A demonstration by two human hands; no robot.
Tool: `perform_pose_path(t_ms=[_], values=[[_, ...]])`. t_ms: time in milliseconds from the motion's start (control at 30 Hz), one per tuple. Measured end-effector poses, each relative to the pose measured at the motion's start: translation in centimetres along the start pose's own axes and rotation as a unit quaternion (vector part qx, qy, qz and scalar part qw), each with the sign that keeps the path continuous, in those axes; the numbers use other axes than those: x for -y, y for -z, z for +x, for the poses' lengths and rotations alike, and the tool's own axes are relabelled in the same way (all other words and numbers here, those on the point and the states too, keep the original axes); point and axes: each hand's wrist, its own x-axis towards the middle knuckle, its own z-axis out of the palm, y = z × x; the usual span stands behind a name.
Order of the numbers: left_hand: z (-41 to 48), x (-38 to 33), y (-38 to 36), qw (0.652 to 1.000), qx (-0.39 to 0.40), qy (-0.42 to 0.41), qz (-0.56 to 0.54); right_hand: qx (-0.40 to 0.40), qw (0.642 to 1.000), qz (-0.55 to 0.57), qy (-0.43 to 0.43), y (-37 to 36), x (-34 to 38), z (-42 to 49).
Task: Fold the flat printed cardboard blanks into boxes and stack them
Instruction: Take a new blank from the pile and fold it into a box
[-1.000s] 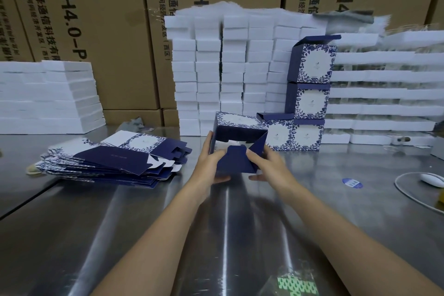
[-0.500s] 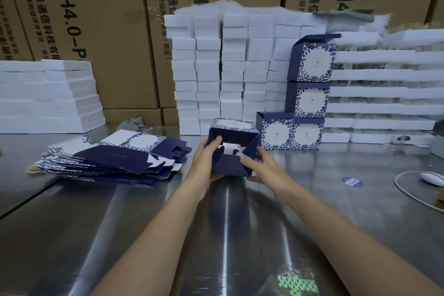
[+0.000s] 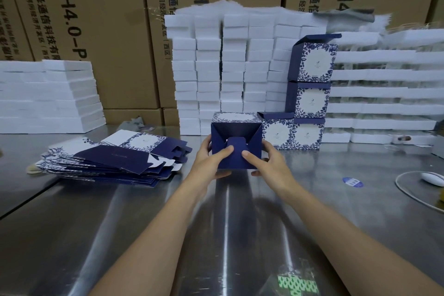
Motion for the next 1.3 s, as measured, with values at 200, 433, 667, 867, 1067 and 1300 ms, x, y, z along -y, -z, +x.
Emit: perform_pose_path(t_ms=[200, 433, 667, 867, 1067, 1300], values=[[0.1, 0.3, -0.1, 0.999, -0.023, -0.027, 0.016, -0.027, 1.000, -0.001, -0.007, -0.3, -0.4, 0.1], [-0.2, -0.2, -0.2, 1.000, -0.013, 0.001, -0.013, -0.027, 0.999, 0.033, -0.017, -0.3, 0.5, -0.2], [-0.1, -1.1, 0.2, 0.998, -0.059, -0.015, -0.036, -0.012, 0.986, 0.114, -0.120, 0.8, 1.3, 0.6], [-0.4, -1.7, 0.1, 0.993, -0.090, -0.068, -0.036, 0.013, 0.998, 0.041, -0.049, 0.9, 1.5, 0.6], [-0.4, -1.9, 0.5, 0.993, -0.080, -0.090, -0.009, -0.032, 0.998, 0.045, -0.037, 0.3, 1.2, 0.8], [-0.2, -0.9, 0.1, 0.976, -0.142, -0.136, 0.094, -0.047, 0.997, 0.003, -0.064, 0.3, 1.2, 0.4]])
